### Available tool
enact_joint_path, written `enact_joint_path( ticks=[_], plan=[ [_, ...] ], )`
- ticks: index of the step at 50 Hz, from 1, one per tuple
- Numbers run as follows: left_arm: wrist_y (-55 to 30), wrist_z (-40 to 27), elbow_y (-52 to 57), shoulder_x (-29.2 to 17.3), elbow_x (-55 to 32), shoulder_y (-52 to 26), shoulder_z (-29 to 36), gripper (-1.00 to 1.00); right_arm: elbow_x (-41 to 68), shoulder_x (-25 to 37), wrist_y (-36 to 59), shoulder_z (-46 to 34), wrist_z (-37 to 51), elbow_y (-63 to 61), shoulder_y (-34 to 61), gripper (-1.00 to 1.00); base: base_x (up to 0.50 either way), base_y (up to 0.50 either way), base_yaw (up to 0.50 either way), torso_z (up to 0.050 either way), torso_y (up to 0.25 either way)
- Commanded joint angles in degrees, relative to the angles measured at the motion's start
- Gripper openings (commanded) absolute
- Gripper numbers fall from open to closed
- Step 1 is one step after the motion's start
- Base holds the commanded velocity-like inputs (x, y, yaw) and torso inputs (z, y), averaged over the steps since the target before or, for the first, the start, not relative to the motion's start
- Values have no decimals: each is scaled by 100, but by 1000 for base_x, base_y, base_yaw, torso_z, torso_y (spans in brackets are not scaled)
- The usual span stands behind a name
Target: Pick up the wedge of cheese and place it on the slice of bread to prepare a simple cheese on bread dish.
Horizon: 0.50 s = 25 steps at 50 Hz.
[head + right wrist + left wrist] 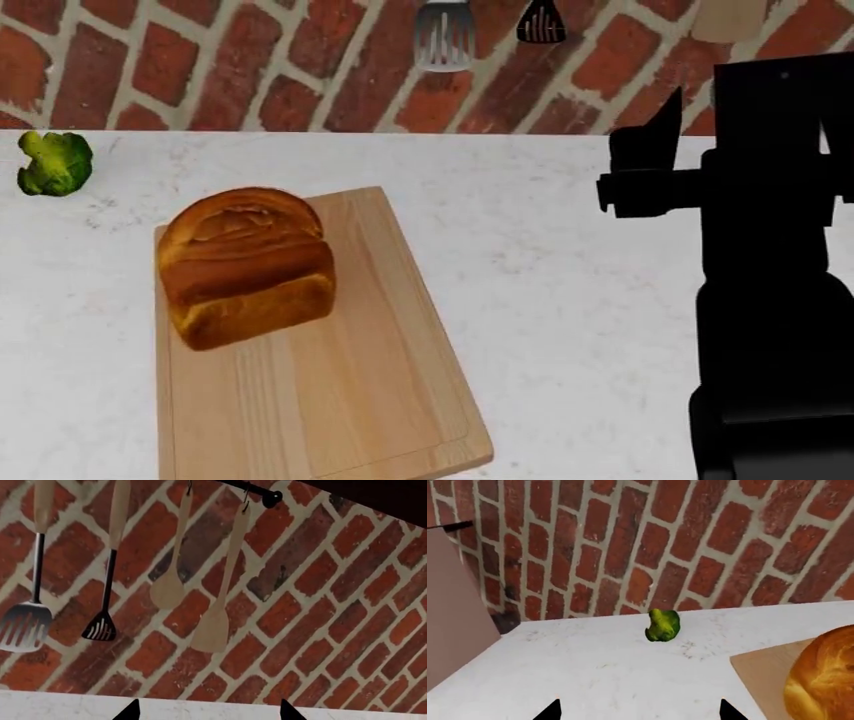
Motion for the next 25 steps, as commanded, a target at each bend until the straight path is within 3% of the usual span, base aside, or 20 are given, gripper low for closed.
enact_joint_path(
  ticks=[1,5,25],
  plan=[
    [-326,-2609,11,-844,-4213,494,-1105,100,-82,-84,69,-36,-43,119,89,100,0,0,0,0,0],
    [-128,-3151,55,-1063,-4919,687,-1119,100,-104,-100,260,-71,14,55,145,100,0,0,0,0,0],
    [211,-3138,66,-1265,-4857,791,-920,100,-80,-88,257,-83,31,56,147,100,0,0,0,0,0]
  ],
)
